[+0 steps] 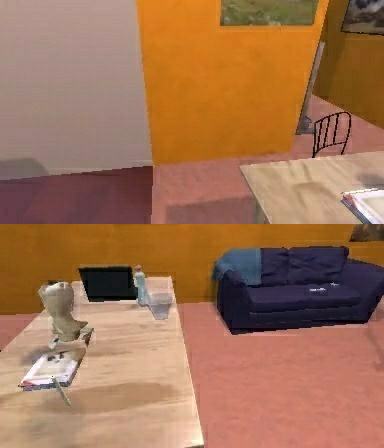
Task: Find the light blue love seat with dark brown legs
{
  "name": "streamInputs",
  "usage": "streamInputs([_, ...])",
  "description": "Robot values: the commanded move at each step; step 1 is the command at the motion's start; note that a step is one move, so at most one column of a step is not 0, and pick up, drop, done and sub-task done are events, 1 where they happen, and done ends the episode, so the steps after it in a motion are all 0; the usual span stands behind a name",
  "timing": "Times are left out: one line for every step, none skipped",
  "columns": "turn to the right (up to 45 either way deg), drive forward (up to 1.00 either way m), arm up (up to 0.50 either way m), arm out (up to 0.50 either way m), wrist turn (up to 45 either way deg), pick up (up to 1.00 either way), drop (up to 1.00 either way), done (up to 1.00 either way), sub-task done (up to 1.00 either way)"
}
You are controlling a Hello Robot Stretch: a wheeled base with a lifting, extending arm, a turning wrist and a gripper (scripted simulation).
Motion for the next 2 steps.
streamInputs([-45.0, 0.0, 0.0, 0.0, 0.0, 0.0, 0.0, 0.0, 0.0])
streamInputs([-45.0, 0.0, 0.0, 0.0, 0.0, 0.0, 0.0, 0.0, 0.0])
